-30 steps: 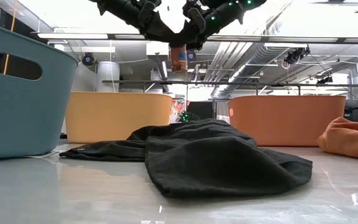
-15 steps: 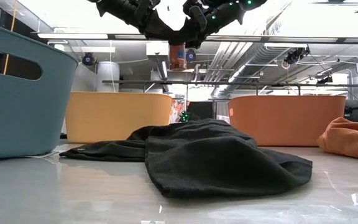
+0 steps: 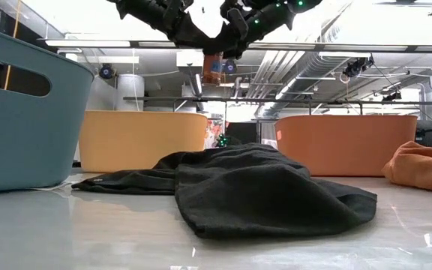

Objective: Sort spices by type
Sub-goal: Put the black spice bottle into the yellow bin

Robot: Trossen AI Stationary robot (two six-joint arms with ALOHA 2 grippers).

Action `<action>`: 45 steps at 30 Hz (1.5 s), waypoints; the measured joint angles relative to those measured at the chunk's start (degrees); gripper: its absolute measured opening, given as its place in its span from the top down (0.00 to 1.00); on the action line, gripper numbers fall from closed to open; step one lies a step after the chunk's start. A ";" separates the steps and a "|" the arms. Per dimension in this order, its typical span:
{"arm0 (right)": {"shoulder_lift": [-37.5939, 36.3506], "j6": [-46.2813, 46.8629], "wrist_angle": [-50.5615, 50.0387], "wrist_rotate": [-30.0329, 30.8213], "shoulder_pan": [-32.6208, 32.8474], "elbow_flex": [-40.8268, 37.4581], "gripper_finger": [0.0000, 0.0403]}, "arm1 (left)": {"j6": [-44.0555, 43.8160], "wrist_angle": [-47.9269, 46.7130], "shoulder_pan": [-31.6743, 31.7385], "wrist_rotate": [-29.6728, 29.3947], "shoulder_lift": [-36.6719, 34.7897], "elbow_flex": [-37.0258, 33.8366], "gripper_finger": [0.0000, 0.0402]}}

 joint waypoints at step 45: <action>24.14 23.25 25.48 17.59 2.57 0.07 0.48 | -22.41 3.27 16.18 1.92 -22.59 -27.69 1.00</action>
